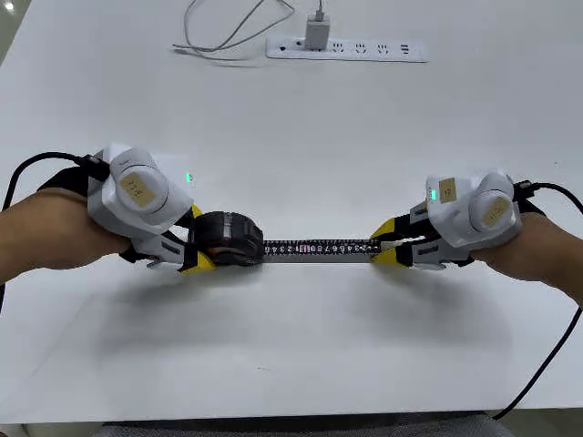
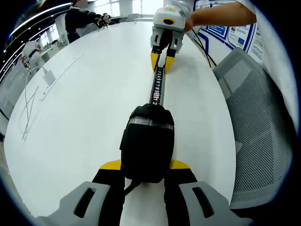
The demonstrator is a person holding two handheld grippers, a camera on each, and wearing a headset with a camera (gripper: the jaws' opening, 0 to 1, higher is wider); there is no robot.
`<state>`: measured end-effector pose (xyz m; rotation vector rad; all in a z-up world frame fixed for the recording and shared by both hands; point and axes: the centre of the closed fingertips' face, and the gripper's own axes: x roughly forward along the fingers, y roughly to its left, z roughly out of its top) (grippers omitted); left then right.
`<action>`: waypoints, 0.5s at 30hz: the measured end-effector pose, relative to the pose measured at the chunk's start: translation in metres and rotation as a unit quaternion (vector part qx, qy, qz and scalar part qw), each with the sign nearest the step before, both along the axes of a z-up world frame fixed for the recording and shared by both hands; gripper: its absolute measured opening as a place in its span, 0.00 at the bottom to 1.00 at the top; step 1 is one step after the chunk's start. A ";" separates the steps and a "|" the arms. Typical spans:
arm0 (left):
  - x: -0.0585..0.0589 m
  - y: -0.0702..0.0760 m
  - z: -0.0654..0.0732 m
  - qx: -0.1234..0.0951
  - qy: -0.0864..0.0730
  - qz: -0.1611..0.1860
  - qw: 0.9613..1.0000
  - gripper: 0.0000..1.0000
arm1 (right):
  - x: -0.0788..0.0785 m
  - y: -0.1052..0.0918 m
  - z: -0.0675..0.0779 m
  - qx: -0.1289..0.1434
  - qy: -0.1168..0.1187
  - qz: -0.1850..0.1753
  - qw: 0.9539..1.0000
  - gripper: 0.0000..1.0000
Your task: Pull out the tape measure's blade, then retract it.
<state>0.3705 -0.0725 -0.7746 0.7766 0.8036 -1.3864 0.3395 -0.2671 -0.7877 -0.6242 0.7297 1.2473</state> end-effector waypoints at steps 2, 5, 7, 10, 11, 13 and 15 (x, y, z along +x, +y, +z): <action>0.000 0.000 0.000 -0.001 0.000 0.000 1.000 0.27 | -0.001 -0.001 0.001 0.001 0.001 -0.002 1.000 0.08; 0.000 0.000 0.000 -0.001 0.000 0.000 1.000 0.27 | -0.001 -0.004 0.001 -0.002 0.001 -0.004 1.000 0.08; 0.000 0.000 0.000 0.000 0.001 -0.001 1.000 0.27 | -0.001 -0.007 0.001 -0.005 0.000 -0.004 1.000 0.08; 0.000 0.000 0.000 -0.001 0.001 0.000 1.000 0.27 | -0.001 -0.010 0.001 -0.006 0.000 -0.005 1.000 0.08; 0.000 0.001 0.000 -0.001 0.000 0.000 1.000 0.27 | -0.001 -0.011 0.001 -0.007 0.001 -0.006 1.000 0.08; 0.000 0.001 0.000 -0.001 0.000 0.000 1.000 0.27 | -0.002 -0.013 0.000 -0.009 0.001 -0.006 1.000 0.08; 0.000 0.001 0.000 -0.001 0.001 -0.001 1.000 0.27 | -0.003 -0.016 0.000 -0.012 -0.001 -0.005 1.000 0.08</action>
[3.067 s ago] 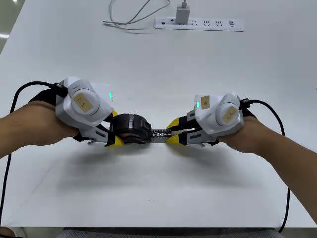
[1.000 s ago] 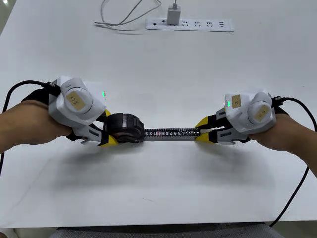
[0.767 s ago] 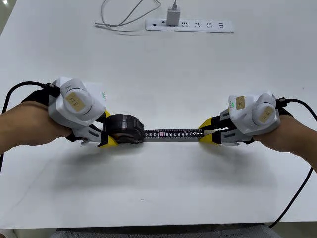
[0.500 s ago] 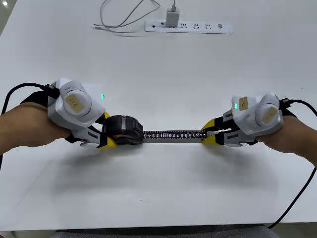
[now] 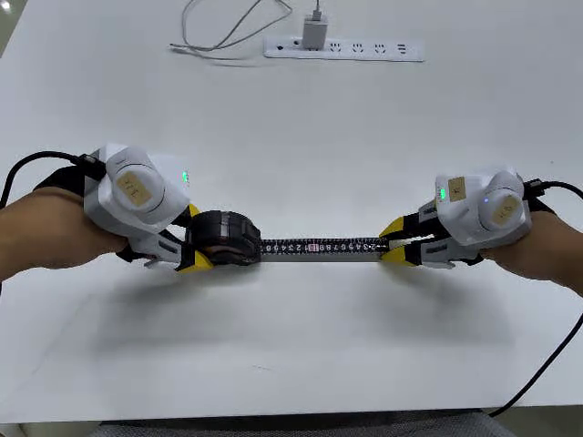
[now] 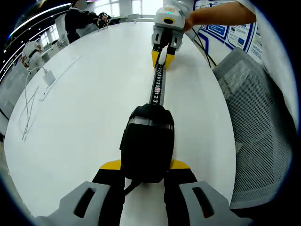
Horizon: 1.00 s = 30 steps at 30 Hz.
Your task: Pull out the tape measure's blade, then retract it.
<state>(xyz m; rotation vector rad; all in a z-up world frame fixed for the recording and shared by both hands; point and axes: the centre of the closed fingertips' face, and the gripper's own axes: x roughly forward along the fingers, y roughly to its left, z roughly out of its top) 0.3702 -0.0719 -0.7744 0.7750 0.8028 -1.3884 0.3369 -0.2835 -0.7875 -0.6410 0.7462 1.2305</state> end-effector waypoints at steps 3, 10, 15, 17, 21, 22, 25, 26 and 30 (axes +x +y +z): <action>0.000 0.000 0.000 0.000 0.000 0.000 1.000 0.27 | 0.000 -0.005 0.001 -0.003 -0.002 -0.001 1.000 0.08; 0.000 0.000 0.000 0.000 0.001 0.000 1.000 0.27 | -0.001 -0.013 0.000 -0.010 0.000 -0.002 1.000 0.08; 0.000 0.000 0.000 0.000 0.001 -0.001 1.000 0.27 | -0.002 -0.020 -0.001 -0.016 -0.002 -0.001 1.000 0.08; 0.000 0.000 0.000 0.000 0.001 -0.001 1.000 0.27 | -0.002 -0.022 0.000 -0.018 -0.002 -0.002 1.000 0.08; 0.000 0.000 0.000 0.000 0.001 -0.001 1.000 0.27 | -0.002 -0.026 0.000 -0.020 -0.002 -0.003 1.000 0.08; 0.000 0.000 0.000 0.001 0.001 -0.001 1.000 0.27 | -0.002 -0.027 0.000 -0.022 -0.002 -0.003 1.000 0.08; 0.000 0.000 0.000 0.001 0.001 -0.001 1.000 0.27 | -0.003 -0.029 0.000 -0.024 -0.002 -0.003 1.000 0.08; 0.000 0.000 0.000 0.001 0.001 -0.002 1.000 0.27 | -0.003 -0.030 0.000 -0.024 -0.002 -0.003 1.000 0.08; 0.000 0.000 0.000 0.001 0.000 -0.002 1.000 0.27 | -0.003 -0.034 0.000 -0.027 -0.001 -0.005 1.000 0.08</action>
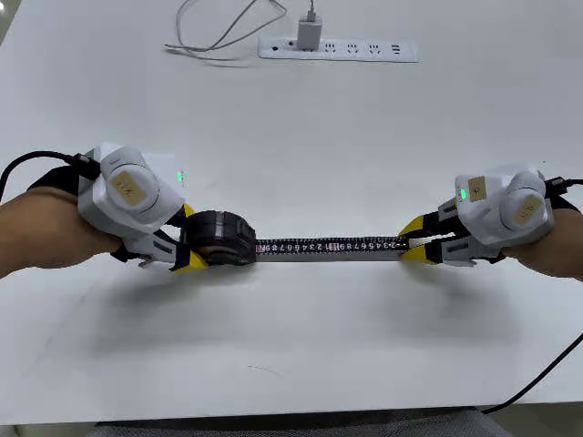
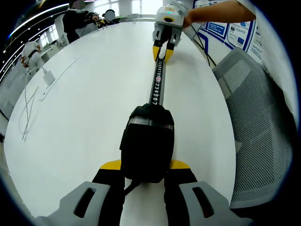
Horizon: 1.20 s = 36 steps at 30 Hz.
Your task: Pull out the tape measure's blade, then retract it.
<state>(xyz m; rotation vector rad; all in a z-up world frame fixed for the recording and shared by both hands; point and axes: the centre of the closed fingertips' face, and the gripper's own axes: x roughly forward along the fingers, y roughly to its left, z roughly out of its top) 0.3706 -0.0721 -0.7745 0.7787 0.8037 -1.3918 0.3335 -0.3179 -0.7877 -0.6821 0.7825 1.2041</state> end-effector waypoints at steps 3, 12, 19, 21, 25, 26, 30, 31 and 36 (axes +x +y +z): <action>0.000 0.000 0.000 0.000 0.000 0.000 1.000 0.27 | -0.001 -0.003 0.000 -0.002 0.001 -0.003 1.000 0.08; 0.000 -0.001 0.000 0.000 0.000 -0.004 1.000 0.27 | -0.006 -0.014 -0.001 -0.005 0.004 -0.012 1.000 0.08; 0.000 0.000 0.000 0.000 -0.001 -0.005 1.000 0.27 | -0.007 -0.020 -0.002 -0.009 0.006 -0.015 1.000 0.08; 0.000 -0.001 0.000 0.001 -0.001 -0.005 1.000 0.27 | -0.008 -0.022 -0.001 -0.012 0.007 -0.015 1.000 0.08; 0.000 -0.001 0.000 0.000 -0.001 -0.004 1.000 0.27 | -0.008 -0.025 -0.001 -0.013 0.008 -0.016 1.000 0.08; 0.000 0.000 0.000 0.001 -0.001 -0.005 1.000 0.27 | -0.009 -0.026 -0.001 -0.014 0.008 -0.017 1.000 0.08; 0.000 0.000 0.000 0.002 -0.001 -0.005 1.000 0.27 | -0.009 -0.030 -0.001 -0.016 0.010 -0.020 1.000 0.08; 0.000 -0.001 0.000 0.002 -0.001 -0.006 1.000 0.27 | -0.009 -0.031 -0.001 -0.017 0.010 -0.020 1.000 0.08; 0.000 -0.001 0.000 0.003 0.000 -0.008 1.000 0.27 | -0.011 -0.038 -0.001 -0.021 0.012 -0.025 0.999 0.08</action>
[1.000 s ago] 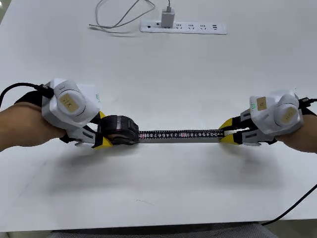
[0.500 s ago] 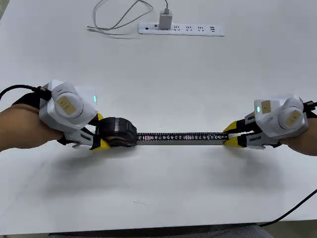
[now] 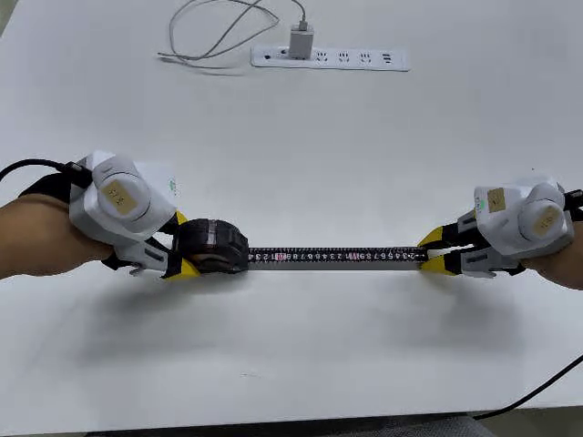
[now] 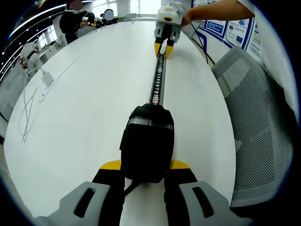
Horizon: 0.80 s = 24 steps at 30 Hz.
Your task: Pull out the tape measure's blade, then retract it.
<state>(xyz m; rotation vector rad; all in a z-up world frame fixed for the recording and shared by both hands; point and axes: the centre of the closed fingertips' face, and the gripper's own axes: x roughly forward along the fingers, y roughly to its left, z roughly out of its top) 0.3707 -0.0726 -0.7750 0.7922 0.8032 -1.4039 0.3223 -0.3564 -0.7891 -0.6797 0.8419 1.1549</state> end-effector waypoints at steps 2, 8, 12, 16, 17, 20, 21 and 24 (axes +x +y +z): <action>0.000 0.000 0.000 0.000 0.000 -0.001 1.000 0.27 | -0.001 -0.002 0.000 -0.003 0.001 0.000 1.000 0.08; 0.000 -0.001 0.000 0.000 -0.005 0.000 1.000 0.27 | -0.002 -0.002 0.000 -0.007 0.002 0.001 1.000 0.08; 0.000 -0.002 0.001 -0.002 -0.010 0.000 1.000 0.27 | -0.002 -0.001 0.000 -0.014 0.004 0.008 1.000 0.09; 0.001 -0.003 0.001 -0.003 -0.010 0.002 1.000 0.28 | -0.002 -0.001 0.000 -0.021 0.006 0.011 1.000 0.09; 0.001 -0.003 0.001 -0.003 -0.010 0.002 1.000 0.28 | -0.002 -0.001 0.000 -0.023 0.006 0.012 1.000 0.09; 0.001 -0.003 0.002 -0.006 -0.012 0.003 1.000 0.28 | -0.001 -0.001 -0.001 -0.029 0.009 0.013 0.999 0.10; 0.000 -0.003 0.002 -0.006 -0.016 0.002 1.000 0.28 | -0.001 -0.001 -0.001 -0.031 0.011 0.012 0.999 0.10; -0.001 -0.003 0.002 -0.008 -0.022 0.000 1.000 0.28 | -0.001 -0.002 -0.001 -0.036 0.007 0.016 0.999 0.10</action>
